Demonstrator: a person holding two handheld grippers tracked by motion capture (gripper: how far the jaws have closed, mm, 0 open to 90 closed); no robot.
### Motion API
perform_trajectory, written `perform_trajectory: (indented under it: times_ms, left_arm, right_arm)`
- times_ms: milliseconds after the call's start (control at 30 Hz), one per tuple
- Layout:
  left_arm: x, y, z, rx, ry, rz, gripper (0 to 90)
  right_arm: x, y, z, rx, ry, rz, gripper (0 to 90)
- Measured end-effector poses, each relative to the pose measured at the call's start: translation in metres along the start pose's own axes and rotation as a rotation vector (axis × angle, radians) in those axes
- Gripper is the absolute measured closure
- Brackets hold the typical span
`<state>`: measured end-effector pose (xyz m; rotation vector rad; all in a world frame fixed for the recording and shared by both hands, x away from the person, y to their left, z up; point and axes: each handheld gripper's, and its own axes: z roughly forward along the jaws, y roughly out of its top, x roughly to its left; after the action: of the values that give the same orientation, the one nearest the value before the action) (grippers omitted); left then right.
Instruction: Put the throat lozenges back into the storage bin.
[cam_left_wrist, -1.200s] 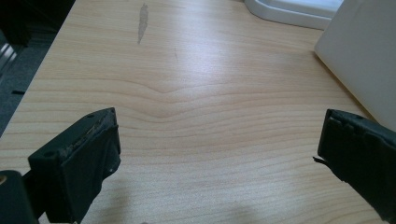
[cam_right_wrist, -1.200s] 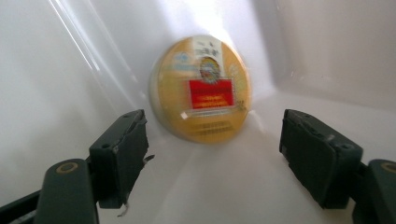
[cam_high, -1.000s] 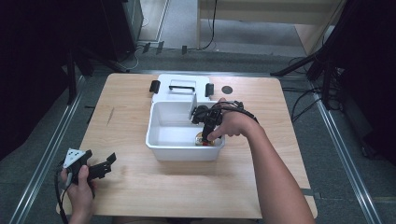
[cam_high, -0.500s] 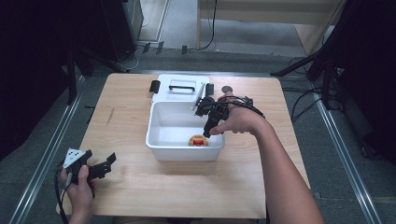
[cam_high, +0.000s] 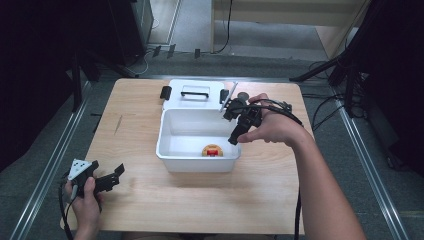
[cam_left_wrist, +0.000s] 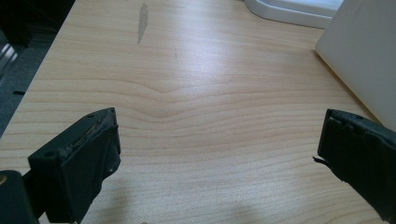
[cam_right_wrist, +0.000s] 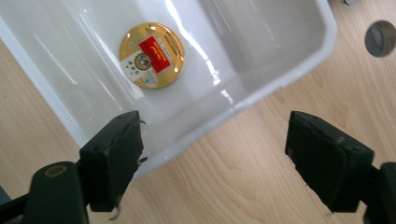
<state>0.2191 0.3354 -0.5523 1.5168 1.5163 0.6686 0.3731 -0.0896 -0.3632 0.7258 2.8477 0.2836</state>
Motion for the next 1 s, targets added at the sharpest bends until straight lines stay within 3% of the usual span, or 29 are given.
perform_trajectory:
  times_ms: [267, 467, 700, 1000]
  left_arm:
    - [0.0, 0.0, 0.0, 0.0, 0.003, 0.002, 0.0]
    - [-0.001, 0.0, 0.0, 0.002, 0.003, 0.003, 0.0]
    - [-0.001, 0.0, 0.0, 0.002, 0.003, 0.004, 0.0]
    - [-0.001, 0.0, 0.0, 0.0, 0.007, 0.011, 0.0]
  right_arm:
    - [-0.019, -0.031, -0.008, -0.031, -0.044, 0.144, 11.2]
    - [-0.025, -0.051, -0.006, -0.029, -0.045, 0.21, 2.4]
    - [-0.031, -0.081, -0.003, -0.064, -0.048, 0.276, 1.5]
    - [-0.038, -0.127, 0.008, -0.117, -0.064, 0.415, 1.6]
